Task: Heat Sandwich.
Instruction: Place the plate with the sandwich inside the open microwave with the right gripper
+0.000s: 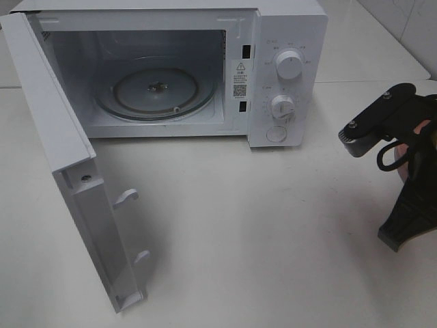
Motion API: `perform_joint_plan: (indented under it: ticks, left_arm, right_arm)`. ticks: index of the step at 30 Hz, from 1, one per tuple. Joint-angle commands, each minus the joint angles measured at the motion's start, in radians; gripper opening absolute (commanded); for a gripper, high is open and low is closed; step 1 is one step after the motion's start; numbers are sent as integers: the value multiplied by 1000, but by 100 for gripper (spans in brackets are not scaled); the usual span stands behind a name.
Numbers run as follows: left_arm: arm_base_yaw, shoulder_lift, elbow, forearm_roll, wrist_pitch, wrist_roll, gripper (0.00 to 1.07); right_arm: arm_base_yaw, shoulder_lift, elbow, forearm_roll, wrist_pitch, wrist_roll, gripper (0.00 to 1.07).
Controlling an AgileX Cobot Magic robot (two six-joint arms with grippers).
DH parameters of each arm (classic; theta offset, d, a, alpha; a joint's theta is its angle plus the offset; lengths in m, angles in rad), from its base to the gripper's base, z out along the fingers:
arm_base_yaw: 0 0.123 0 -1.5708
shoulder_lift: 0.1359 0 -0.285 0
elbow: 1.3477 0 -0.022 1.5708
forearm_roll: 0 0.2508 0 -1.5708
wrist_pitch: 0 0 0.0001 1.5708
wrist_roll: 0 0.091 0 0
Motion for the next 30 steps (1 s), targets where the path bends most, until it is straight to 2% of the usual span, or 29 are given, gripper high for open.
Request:
perform_joint_plan:
  ticks: [1,9,19,30]
  left_arm:
    - [-5,-19,1,-3,-9,-2,98]
    - [-5,-19,1,-3,-9,-2,98]
    - [-5,-19,1,-3,-9,-2,98]
    - [-5,-19,1,-3,-9,-2,98]
  right_arm:
    - [55,-35,4,-22,40,-14,0]
    - [211,-68,4,-21,70,-47,0]
    - [336,-68,4,-24,61,-154,0]
    - [349,-68,4,-24,-25,-332,1]
